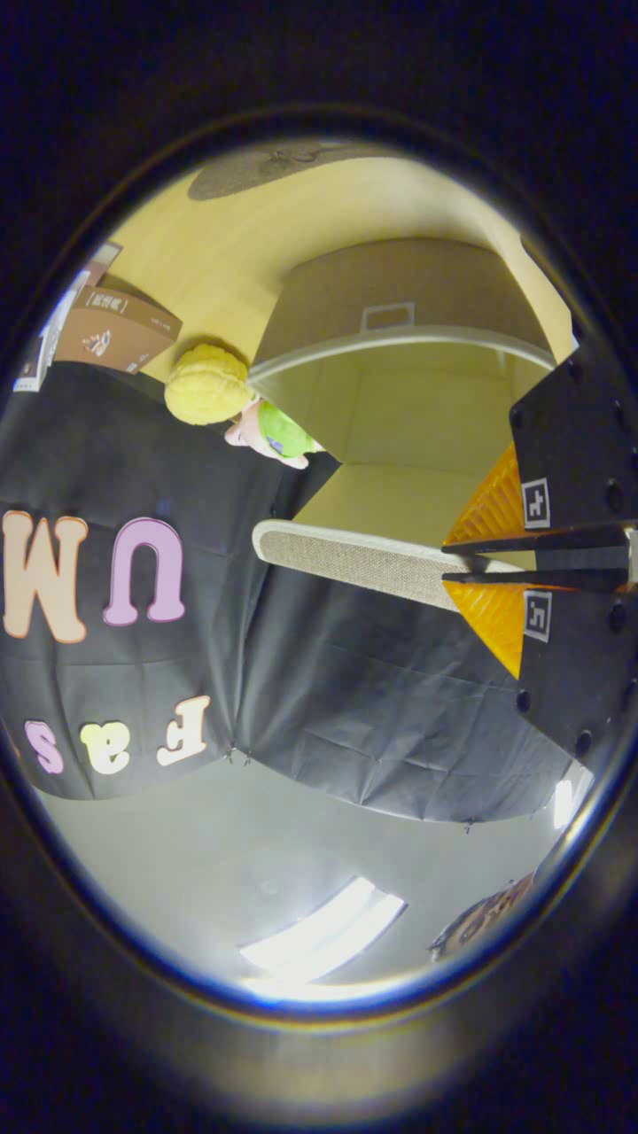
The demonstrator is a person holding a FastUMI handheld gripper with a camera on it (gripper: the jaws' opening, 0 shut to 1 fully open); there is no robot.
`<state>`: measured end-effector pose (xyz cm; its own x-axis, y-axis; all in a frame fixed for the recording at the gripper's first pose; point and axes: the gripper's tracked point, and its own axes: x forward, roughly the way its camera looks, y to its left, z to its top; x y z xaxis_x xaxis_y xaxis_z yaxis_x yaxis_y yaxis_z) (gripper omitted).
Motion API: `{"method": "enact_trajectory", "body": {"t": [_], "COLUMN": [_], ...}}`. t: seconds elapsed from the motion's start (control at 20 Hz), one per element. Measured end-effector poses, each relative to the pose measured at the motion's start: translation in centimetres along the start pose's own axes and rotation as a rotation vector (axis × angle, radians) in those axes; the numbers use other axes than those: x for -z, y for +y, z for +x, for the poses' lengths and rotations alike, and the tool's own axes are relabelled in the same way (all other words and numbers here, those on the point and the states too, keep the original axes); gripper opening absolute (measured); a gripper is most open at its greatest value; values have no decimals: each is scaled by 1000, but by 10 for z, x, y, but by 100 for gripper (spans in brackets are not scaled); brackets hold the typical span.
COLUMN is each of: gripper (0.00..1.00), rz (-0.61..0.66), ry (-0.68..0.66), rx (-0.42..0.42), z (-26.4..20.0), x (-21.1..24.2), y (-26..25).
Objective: Open the storage box then place both shoes into the box .Put the left shoe in first, then the right shoe, with the right side of both shoes facing outward in a uniform manner.
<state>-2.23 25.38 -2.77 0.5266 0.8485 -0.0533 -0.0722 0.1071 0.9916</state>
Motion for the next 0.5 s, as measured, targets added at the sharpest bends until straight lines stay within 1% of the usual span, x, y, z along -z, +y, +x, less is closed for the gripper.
{"method": "enact_trajectory", "body": {"t": [0.15,0.5], "gripper": [12,8], "rz": [-86,-202], "ry": [30,152], "rx": [13,-1], "z": [26,106], "x": [11,73], "y": [23,55]}}
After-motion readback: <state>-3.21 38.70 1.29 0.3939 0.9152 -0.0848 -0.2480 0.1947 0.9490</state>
